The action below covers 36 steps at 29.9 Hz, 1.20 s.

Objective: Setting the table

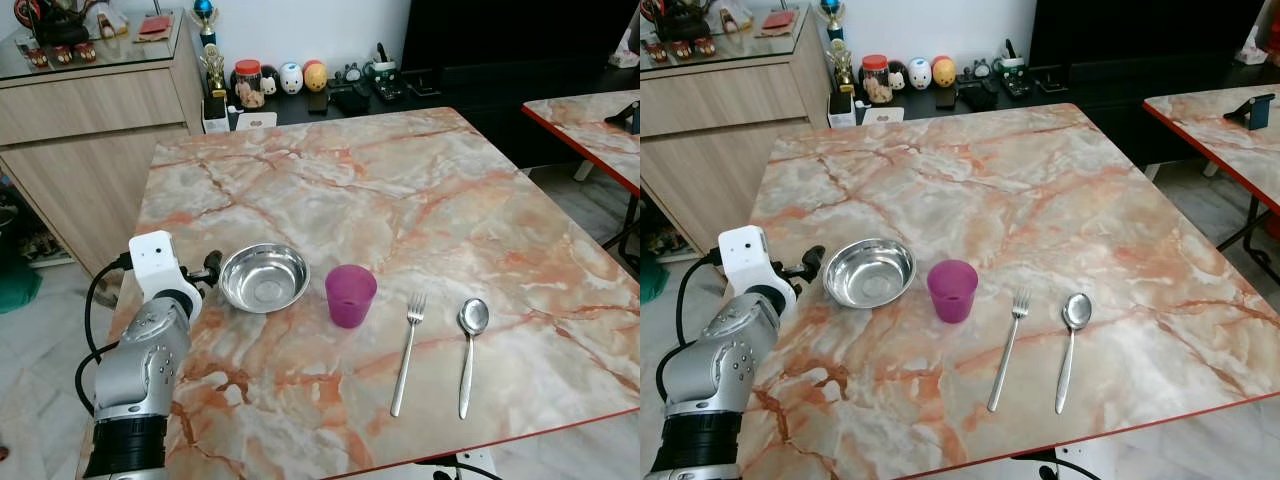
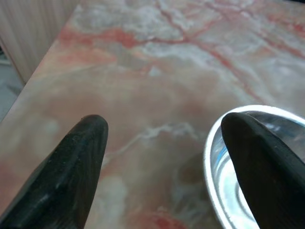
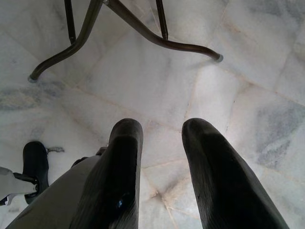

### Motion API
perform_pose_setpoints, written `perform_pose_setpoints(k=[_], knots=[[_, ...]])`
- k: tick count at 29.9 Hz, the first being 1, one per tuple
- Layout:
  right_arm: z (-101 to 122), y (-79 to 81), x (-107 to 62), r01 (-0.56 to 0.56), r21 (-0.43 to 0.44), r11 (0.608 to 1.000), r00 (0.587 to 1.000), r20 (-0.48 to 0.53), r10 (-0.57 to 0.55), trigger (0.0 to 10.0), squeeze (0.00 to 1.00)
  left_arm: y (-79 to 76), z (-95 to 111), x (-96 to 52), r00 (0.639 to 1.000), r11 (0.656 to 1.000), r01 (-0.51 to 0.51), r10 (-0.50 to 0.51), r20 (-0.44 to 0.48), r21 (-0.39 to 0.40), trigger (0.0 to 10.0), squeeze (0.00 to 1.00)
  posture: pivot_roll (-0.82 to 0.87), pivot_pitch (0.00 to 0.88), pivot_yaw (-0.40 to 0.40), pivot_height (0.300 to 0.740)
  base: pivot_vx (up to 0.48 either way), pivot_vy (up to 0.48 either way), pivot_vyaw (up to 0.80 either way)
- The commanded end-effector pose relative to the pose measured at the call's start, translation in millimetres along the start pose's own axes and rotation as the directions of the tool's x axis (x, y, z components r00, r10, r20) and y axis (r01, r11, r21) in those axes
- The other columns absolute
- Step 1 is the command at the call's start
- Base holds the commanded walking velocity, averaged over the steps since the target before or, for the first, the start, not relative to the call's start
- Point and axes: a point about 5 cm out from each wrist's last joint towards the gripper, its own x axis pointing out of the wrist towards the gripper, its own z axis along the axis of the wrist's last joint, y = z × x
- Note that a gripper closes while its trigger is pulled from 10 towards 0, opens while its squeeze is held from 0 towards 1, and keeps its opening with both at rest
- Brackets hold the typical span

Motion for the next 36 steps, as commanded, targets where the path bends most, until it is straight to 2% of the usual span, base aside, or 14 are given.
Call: perform_pose_setpoints(k=[1, 6, 18, 26, 36], knots=[[-1, 4.5, 0.2, -0.011, -0.011, 1.0, 1.0, -0.007, 0.011, 10.0, 0.0, 1.2, -5, 1.0, 0.998, 1.0, -0.015, 0.015, -0.054, -0.009, 10.0, 0.0, -0.02, 0.0, 0.016, 0.74, 0.0, 0.0, 0.0], [-2, 7.6, 0.5, -0.015, -0.014, 1.0, 1.0, -0.009, 0.015, 10.0, 0.0, -0.5, -13, 0.4, 0.996, 1.0, -0.008, 0.007, -0.091, -0.017, 10.0, 0.0, -0.02, 0.0, 0.014, 0.74, 0.0, 0.0, 0.0], [0, 3.5, 0.4, -0.011, -0.014, 1.0, 1.0, -0.004, 0.011, 10.0, 0.0, -14.7, -19, 1.2, 0.988, 0.998, 0.057, -0.058, -0.145, -0.014, 10.0, 0.0, -0.02, 0.0, 0.013, 0.74, 0.0, 0.0, 0.0], [7, 8.7, 2.4, -0.023, -0.018, 1.0, 1.0, 0.018, 0.023, 10.0, 0.0, -16.9, -32, 12.2, 0.984, 0.999, 0.031, -0.037, -0.173, -0.041, 10.0, 0.0, -0.02, 0.0, 0.011, 0.74, 0.0, 0.0, 0.0], [10, 12.3, 3.5, -0.026, -0.018, 0.999, 0.999, 0.023, 0.026, 10.0, 0.0, -20.3, -29, 18.3, 0.988, 0.998, 0.027, -0.036, -0.148, -0.062, 10.0, 0.0, -0.02, 0.0, 0.01, 0.74, 0.0, 0.0, 0.0]])
